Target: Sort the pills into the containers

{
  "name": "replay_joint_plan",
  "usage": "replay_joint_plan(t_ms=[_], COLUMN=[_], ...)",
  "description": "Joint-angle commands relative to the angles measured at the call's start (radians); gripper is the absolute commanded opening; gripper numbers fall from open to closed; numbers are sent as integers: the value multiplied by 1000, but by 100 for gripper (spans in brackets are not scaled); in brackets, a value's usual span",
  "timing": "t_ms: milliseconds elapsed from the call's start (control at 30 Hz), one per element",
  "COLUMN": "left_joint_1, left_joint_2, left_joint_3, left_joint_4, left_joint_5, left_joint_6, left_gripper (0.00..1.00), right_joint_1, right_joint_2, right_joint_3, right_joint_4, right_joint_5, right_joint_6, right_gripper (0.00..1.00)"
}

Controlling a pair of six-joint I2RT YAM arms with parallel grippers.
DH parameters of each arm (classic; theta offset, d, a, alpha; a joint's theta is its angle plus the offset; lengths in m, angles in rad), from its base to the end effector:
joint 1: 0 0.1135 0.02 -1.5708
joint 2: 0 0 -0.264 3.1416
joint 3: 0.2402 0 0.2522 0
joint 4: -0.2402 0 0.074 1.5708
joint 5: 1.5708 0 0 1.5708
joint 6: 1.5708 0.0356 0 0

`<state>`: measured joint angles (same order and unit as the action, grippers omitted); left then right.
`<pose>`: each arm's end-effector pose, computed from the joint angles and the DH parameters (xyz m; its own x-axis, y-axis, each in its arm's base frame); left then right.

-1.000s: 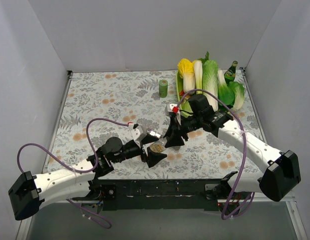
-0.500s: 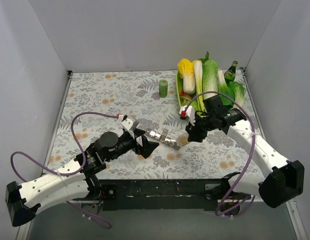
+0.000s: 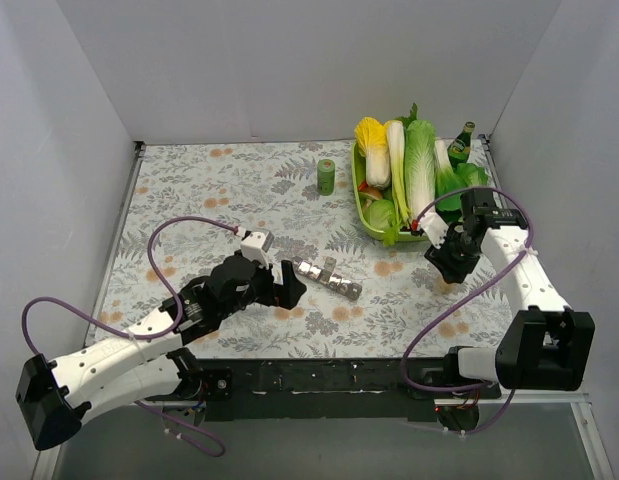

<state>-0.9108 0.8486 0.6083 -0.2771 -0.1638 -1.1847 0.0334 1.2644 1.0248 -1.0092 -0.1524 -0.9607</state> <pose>0.1226 -0.1485 0.2576 -0.7558 -0.5169 -0.4020 -0.0201 0.6319 -0.7748 0.2268 0.0130 0.2618 -0.4768 -0.8265 -0.2993 -0.8234 0.5391 -0.1769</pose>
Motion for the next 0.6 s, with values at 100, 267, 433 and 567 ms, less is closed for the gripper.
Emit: replay_joint_plan(t_ms=[100,267,433,567], left_joint_1=[15,16,30,69], left_joint_2=[-68,-80,-88,-66], left_joint_3=[-58,-82,-105,-108], left_joint_4=[42,46,64,94], left_joint_5=[23,33,52,110], left_joint_6=[-69,-85,-127,-154], left_gripper=[98,98,98,98], right_joint_1=[-59,-73,-73,-73], right_joint_2=[93,130,156,165], right_joint_3=[38,49,87,210], right_joint_4=[-34,-28,-77,-167], right_joint_5=[48,50,31,-44], right_joint_6=[-110,-102,-102,-113], right_gripper=[5,7,41,68])
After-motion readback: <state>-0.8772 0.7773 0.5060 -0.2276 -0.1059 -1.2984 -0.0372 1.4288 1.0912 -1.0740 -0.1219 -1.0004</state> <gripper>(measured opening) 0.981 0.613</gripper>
